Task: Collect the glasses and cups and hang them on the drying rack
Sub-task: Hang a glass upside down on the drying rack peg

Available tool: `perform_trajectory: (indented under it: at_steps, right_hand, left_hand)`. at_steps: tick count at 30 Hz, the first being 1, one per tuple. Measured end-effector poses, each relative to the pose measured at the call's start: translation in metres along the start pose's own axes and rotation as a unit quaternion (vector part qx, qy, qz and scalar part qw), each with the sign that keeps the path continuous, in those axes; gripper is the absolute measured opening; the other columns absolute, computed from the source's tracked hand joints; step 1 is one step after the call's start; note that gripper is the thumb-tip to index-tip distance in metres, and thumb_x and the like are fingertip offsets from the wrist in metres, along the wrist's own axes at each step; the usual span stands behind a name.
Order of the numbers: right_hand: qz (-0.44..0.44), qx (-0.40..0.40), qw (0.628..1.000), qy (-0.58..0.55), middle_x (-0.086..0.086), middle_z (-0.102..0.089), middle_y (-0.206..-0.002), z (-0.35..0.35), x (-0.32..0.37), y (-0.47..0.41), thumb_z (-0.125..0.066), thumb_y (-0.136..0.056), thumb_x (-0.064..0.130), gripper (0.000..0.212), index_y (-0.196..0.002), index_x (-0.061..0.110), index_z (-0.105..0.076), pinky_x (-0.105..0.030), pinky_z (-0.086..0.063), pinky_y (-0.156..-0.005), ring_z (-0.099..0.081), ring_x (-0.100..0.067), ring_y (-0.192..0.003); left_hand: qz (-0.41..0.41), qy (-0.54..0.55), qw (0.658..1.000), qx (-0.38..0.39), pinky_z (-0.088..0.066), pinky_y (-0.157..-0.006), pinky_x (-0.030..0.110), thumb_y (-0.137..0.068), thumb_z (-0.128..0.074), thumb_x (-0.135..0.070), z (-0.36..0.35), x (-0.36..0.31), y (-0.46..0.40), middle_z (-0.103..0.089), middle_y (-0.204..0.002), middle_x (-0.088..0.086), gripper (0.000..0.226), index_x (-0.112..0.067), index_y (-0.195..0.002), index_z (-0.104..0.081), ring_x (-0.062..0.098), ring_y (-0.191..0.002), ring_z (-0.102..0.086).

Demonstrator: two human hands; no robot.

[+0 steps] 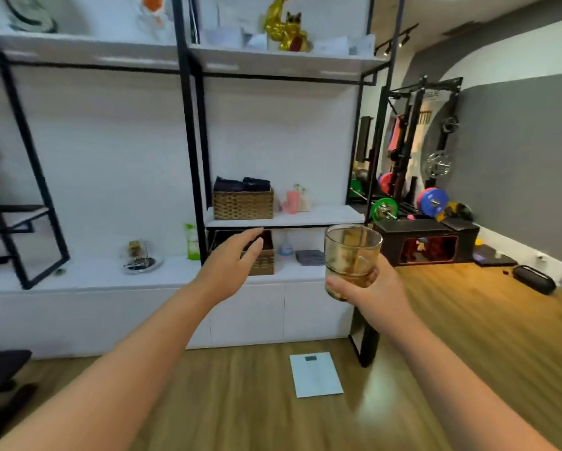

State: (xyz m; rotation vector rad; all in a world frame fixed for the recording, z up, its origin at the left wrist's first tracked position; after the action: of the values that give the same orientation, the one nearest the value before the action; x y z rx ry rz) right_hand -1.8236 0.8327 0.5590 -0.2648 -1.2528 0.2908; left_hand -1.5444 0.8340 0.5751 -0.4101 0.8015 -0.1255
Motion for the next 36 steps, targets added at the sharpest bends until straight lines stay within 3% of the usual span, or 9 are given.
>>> perform_trajectory:
  at_steps: [7, 12, 16, 20, 27, 32, 36]
  right_hand:
    - [0.005, 0.055, 0.998, -0.019, 0.013, -0.075, -0.107, -0.085, -0.035, -0.144, -0.095, -0.072, 0.033, 0.051, -0.113, 0.037, -0.063, -0.014, -0.052, -0.077, -0.071, 0.003, -0.095]
    - [0.008, 0.077, 0.996, -0.036, 0.015, -0.074, -0.107, -0.135, -0.049, -0.244, -0.094, -0.074, 0.033, 0.055, -0.118, 0.035, -0.061, -0.008, -0.052, -0.070, -0.067, 0.013, -0.093]
    - [0.014, 0.108, 0.993, -0.044, 0.016, -0.075, -0.108, -0.177, -0.066, -0.311, -0.094, -0.074, 0.032, 0.055, -0.118, 0.036, -0.063, -0.014, -0.055, -0.079, -0.070, 0.007, -0.095]
    - [0.020, 0.146, 0.988, -0.047, 0.018, -0.075, -0.110, -0.227, -0.088, -0.385, -0.094, -0.071, 0.042, 0.063, -0.124, 0.038, -0.061, -0.023, -0.056, -0.087, -0.070, 0.003, -0.099]
    - [0.046, 0.246, 0.965, -0.074, 0.017, -0.076, -0.105, -0.328, -0.117, -0.510, -0.095, -0.073, 0.034, 0.061, -0.123, 0.037, -0.060, -0.018, -0.052, -0.082, -0.069, 0.010, -0.092]
    - [0.075, 0.328, 0.937, -0.092, 0.017, -0.074, -0.109, -0.405, -0.110, -0.584, -0.094, -0.074, 0.033, 0.062, -0.125, 0.035, -0.059, -0.009, -0.052, -0.075, -0.069, 0.011, -0.091]
    - [0.096, 0.365, 0.920, -0.108, 0.016, -0.073, -0.112, -0.465, -0.098, -0.617, -0.095, -0.072, 0.037, 0.063, -0.124, 0.033, -0.059, -0.018, -0.055, -0.083, -0.070, 0.001, -0.101]
  left_hand:
    - [0.028, 0.014, 0.999, -0.006, -0.031, -0.101, 0.013, -0.108, -0.040, -0.045, -0.001, 0.085, -0.109, -0.049, -0.150, -0.016, 0.047, -0.033, -0.153, -0.044, -0.004, -0.133, -0.042]
    - [0.043, 0.004, 0.999, -0.025, -0.038, -0.098, 0.018, -0.107, -0.043, -0.044, 0.015, 0.133, -0.193, -0.058, -0.137, -0.016, 0.045, -0.035, -0.150, -0.048, 0.000, -0.125, -0.052]
    - [0.067, -0.011, 0.997, -0.035, -0.048, -0.099, 0.028, -0.106, -0.047, -0.043, 0.021, 0.174, -0.248, -0.063, -0.122, -0.016, 0.042, -0.038, -0.148, -0.050, -0.001, -0.111, -0.059]
    - [0.098, -0.032, 0.993, -0.052, -0.046, -0.093, 0.023, -0.106, -0.047, -0.043, 0.027, 0.222, -0.296, -0.065, -0.120, -0.015, 0.040, -0.041, -0.145, -0.050, 0.001, -0.111, -0.060]
    - [0.172, -0.067, 0.974, -0.131, -0.051, -0.096, 0.032, -0.105, -0.044, -0.050, 0.050, 0.306, -0.360, -0.064, -0.119, -0.017, 0.039, -0.046, -0.143, -0.050, 0.003, -0.104, -0.064]
    - [0.225, -0.110, 0.948, -0.194, -0.050, -0.088, 0.024, -0.105, -0.041, -0.053, 0.082, 0.345, -0.394, -0.064, -0.117, -0.021, 0.040, -0.048, -0.144, -0.048, -0.004, -0.099, -0.065]
    - [0.249, -0.144, 0.931, -0.226, -0.050, -0.089, 0.029, -0.103, -0.039, -0.058, 0.111, 0.366, -0.405, -0.062, -0.119, -0.024, 0.041, -0.052, -0.144, -0.045, -0.005, -0.103, -0.063]
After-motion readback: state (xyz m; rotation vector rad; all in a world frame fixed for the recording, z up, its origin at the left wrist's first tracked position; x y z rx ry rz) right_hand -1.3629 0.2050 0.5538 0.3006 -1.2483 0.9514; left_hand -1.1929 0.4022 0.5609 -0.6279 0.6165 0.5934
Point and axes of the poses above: each hand's wrist, its own y-axis away from the middle knuckle, its own z-axis out of the back of the hand, x = y × z, the point moved 1 cm from there along -y, towards the middle knuckle
